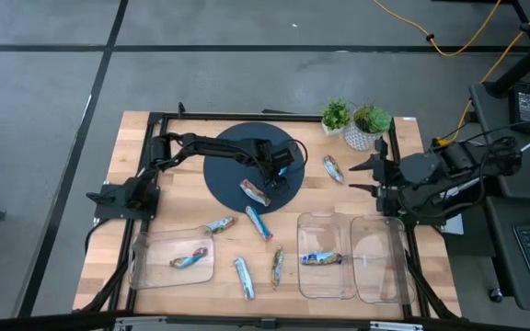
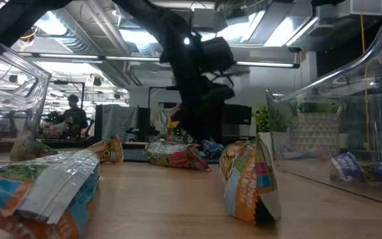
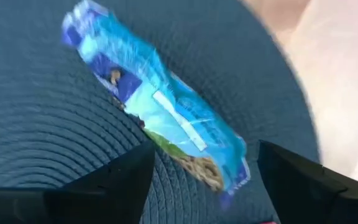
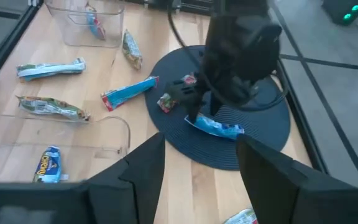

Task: Pick and place Granola Bars by type
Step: Put the blue granola bar into the middle transparent bin

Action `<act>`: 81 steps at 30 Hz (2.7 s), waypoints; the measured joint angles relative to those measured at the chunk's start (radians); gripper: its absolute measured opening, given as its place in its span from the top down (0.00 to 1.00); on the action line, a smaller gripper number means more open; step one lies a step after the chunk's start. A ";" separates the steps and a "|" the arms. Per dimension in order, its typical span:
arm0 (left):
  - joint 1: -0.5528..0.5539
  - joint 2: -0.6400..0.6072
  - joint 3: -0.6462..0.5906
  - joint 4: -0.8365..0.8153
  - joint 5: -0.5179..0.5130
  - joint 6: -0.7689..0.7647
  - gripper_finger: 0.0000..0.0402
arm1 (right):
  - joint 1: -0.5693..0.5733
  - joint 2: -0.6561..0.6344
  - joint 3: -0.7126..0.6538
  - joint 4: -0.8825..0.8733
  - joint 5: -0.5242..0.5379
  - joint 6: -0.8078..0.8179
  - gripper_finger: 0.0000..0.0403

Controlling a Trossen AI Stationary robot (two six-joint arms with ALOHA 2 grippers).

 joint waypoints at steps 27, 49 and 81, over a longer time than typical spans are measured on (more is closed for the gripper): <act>0.000 -0.004 0.000 0.030 -0.054 -0.151 0.84 | -0.041 -0.023 0.000 -0.002 -0.044 -0.035 0.51; -0.132 -0.519 0.002 0.264 -0.284 0.165 0.85 | -0.053 -0.163 -0.328 0.611 -0.021 0.109 0.51; -0.258 -0.517 0.000 0.416 -0.247 0.384 0.85 | -0.531 0.242 -0.326 1.488 -0.763 0.350 0.20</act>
